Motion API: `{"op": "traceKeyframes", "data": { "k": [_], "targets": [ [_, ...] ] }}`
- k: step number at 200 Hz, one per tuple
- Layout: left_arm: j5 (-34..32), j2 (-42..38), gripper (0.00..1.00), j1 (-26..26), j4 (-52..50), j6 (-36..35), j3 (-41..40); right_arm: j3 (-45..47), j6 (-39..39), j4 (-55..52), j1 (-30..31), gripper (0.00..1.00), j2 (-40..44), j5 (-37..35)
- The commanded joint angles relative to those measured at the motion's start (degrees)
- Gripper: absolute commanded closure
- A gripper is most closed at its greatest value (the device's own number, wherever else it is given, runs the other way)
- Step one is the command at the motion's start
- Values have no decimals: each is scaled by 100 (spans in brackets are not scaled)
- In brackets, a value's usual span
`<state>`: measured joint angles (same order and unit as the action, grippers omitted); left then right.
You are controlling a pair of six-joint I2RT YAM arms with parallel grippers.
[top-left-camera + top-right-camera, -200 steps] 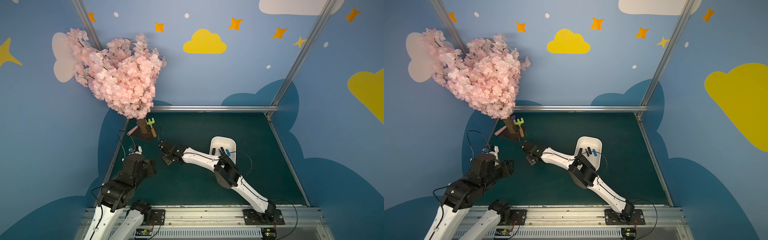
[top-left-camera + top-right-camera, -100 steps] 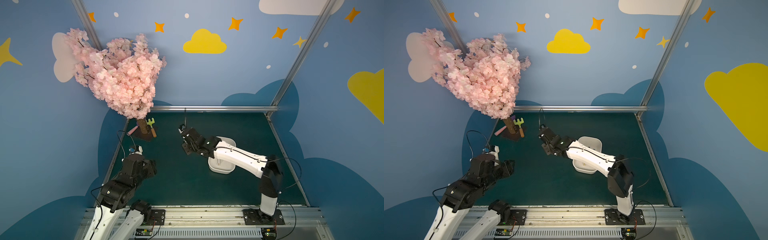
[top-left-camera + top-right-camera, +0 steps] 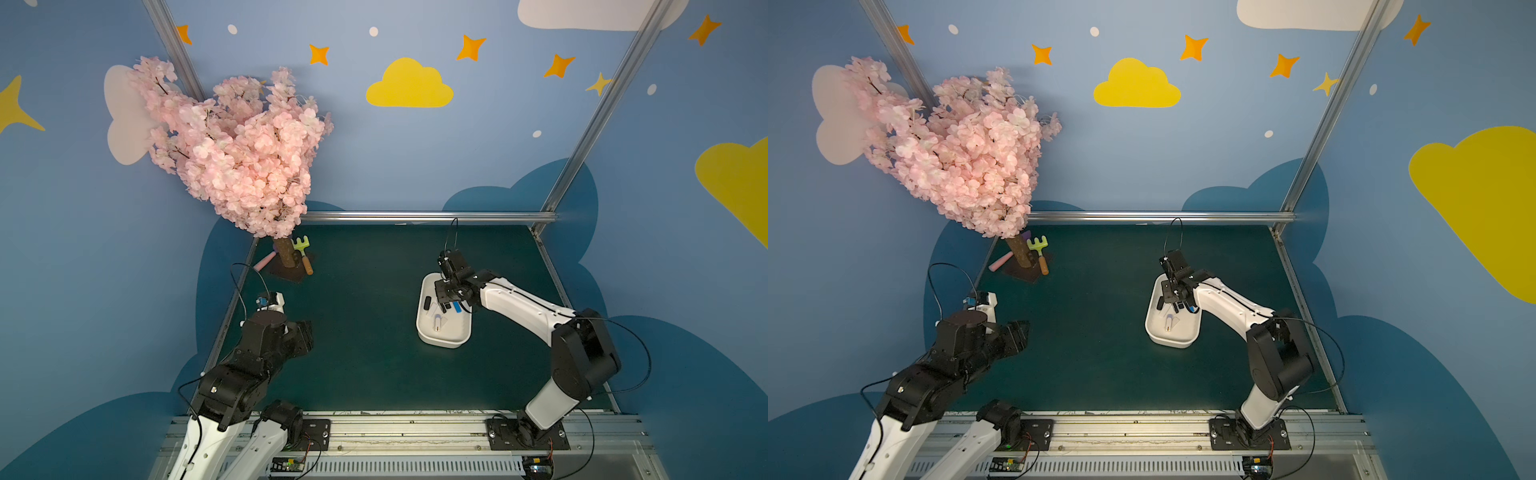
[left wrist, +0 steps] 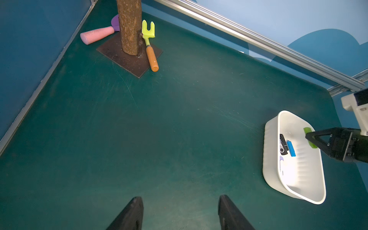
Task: Put the usb flash drive into the storage box
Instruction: Place the USB flash in the storage box.
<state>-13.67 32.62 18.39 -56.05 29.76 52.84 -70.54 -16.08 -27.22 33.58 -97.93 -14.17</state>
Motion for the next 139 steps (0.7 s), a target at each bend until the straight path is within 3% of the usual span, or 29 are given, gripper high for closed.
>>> {"op": "traceKeyframes", "data": {
  "k": [1,37,77,139],
  "targets": [
    [33,-2,36,11,73,-71,-54,-637,14,-289,-75,85,-582,587],
    [-4,-43,36,17,61,-50,-63,-976,-152,-310,-62,85,-1158,717],
    [-22,-21,36,61,51,-47,-59,-979,-195,-209,-98,84,-1258,606],
    [-66,-14,36,112,33,-23,-63,-1052,-211,-147,-238,76,-1544,742]
  ]
}}
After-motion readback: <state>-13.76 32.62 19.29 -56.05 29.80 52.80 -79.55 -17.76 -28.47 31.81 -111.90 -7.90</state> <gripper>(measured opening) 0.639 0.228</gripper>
